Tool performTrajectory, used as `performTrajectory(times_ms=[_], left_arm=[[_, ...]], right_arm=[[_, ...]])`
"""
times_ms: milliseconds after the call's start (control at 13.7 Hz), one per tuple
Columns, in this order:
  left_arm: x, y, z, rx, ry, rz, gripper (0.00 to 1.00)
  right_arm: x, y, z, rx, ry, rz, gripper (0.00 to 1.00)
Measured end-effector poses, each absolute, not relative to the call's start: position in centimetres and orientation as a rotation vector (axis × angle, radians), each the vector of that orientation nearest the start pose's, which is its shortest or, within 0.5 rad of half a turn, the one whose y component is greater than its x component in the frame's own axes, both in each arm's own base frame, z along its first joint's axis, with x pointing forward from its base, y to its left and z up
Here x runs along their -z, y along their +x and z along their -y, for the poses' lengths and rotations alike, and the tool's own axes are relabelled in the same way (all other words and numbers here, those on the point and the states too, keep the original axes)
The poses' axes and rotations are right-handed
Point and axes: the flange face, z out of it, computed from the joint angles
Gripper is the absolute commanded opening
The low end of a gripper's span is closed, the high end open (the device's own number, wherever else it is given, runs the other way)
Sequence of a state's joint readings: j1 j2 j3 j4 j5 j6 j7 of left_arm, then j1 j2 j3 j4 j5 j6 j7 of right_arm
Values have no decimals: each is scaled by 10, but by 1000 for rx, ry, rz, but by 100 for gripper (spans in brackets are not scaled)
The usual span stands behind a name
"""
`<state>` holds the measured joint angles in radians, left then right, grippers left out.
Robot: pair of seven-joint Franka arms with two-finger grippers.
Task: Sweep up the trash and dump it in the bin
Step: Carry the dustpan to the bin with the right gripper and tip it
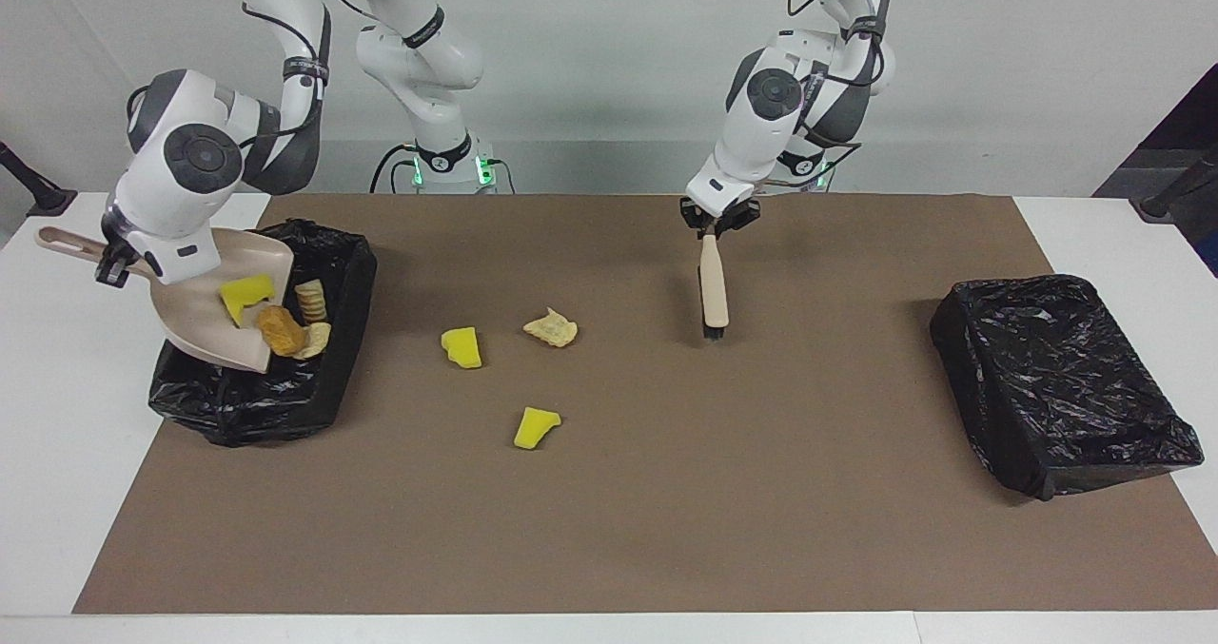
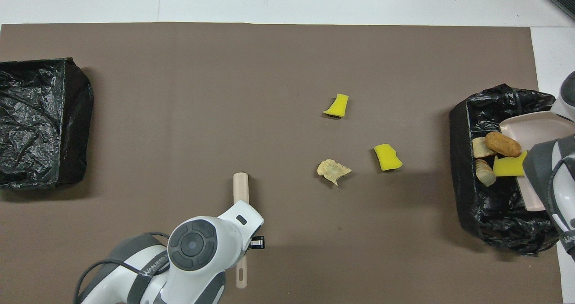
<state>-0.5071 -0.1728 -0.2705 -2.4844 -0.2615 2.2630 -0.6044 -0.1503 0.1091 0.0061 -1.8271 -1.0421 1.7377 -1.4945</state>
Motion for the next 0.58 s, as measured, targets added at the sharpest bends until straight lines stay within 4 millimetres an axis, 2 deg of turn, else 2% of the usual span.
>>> performTrajectory(times_ms=[146, 292, 365, 438, 584], left_arm=[[-342, 303, 324, -179, -3227, 30, 0], [-342, 301, 323, -173, -3227, 40, 0], [-342, 301, 322, -173, -3227, 43, 25], [-342, 301, 322, -173, -3227, 45, 99], [-342, 302, 321, -179, -3225, 49, 100]], right_arm=[[-536, 567, 140, 1130, 1558, -1700, 0], [-584, 561, 117, 1131, 1549, -1682, 0], [-604, 558, 106, 1117, 1552, -1670, 0], [-622, 556, 94, 1094, 1559, -1661, 0], [-645, 551, 67, 1037, 1604, -1667, 0]])
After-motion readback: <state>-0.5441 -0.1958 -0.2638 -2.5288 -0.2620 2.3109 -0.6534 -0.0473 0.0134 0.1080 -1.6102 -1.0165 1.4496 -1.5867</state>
